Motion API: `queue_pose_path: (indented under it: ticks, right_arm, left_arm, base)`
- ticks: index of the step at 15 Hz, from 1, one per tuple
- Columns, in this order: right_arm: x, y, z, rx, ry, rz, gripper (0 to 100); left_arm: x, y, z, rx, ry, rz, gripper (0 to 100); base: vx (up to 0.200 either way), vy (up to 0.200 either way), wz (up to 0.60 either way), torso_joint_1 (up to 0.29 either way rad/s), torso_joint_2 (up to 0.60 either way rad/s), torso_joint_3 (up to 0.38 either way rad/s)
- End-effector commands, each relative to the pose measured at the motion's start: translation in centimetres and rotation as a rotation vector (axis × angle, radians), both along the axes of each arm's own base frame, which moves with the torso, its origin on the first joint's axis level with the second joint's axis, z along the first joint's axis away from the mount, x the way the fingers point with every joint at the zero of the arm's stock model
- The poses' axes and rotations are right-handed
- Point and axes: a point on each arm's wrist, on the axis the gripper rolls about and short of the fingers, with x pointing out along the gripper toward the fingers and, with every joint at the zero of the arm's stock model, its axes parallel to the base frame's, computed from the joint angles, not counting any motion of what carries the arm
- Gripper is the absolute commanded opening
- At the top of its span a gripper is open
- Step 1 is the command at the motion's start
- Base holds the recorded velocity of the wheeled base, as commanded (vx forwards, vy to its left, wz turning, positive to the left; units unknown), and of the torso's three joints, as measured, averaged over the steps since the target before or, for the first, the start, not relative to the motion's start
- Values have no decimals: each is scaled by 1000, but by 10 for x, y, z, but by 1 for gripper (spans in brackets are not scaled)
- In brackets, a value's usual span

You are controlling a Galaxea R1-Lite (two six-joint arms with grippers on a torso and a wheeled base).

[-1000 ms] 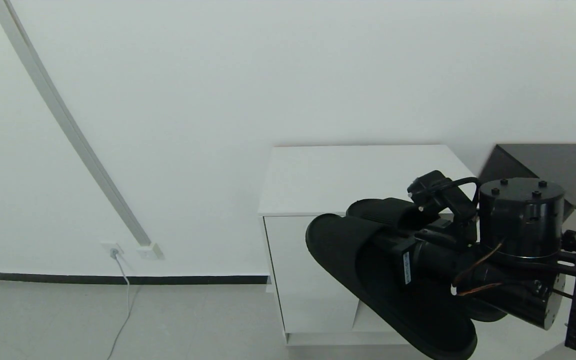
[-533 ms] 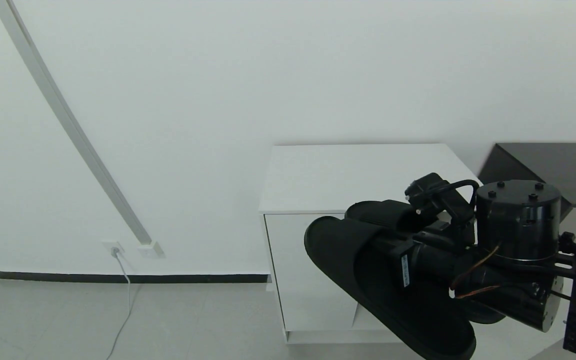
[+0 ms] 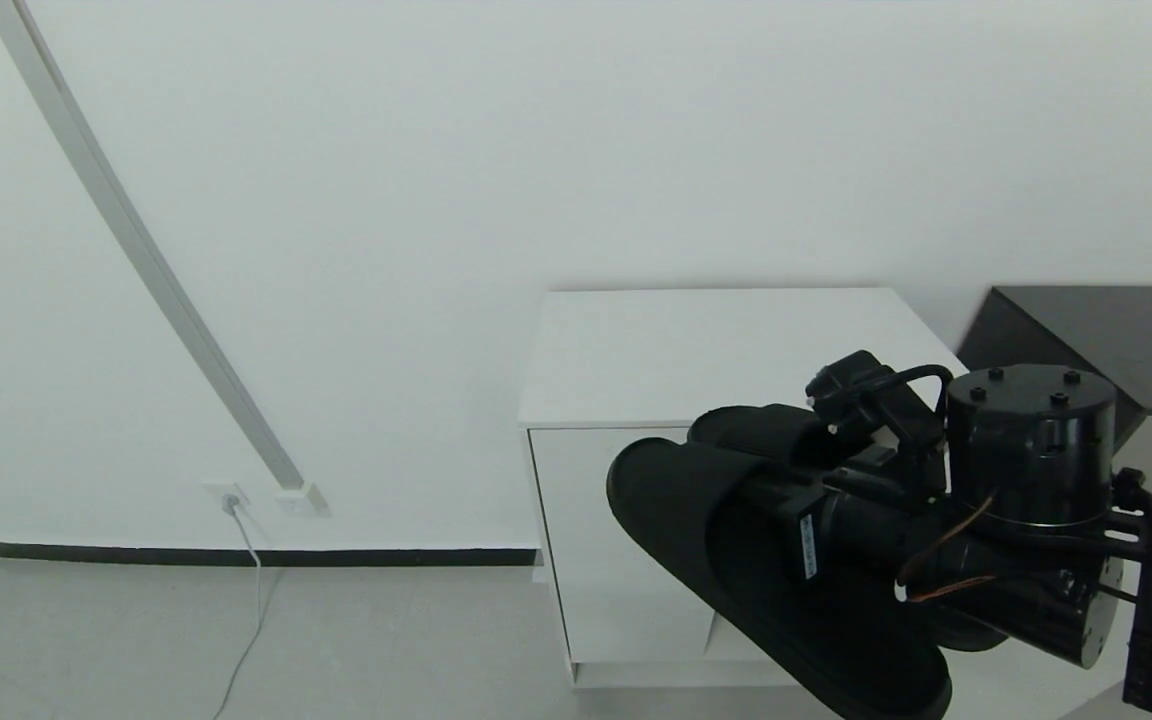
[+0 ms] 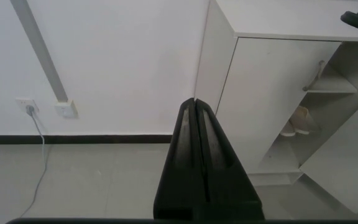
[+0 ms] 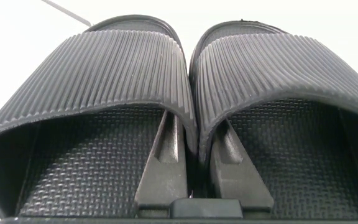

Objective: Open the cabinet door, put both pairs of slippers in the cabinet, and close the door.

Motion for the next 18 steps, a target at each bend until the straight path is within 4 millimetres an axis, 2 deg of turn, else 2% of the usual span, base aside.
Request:
queue_pose_path:
  ticks: [1,18]
  right_arm:
    - [0,1,-1,-4,3,2,0]
    - [-1,0,-4,-11,11,2,0]
  left_arm:
    - [0,0,0,0,1,0,0]
    - [0,0,0,0,1,0,0]
  base:
    - [0,-200,0,2,7,7]
    - [0,-200,0,3,2,1]
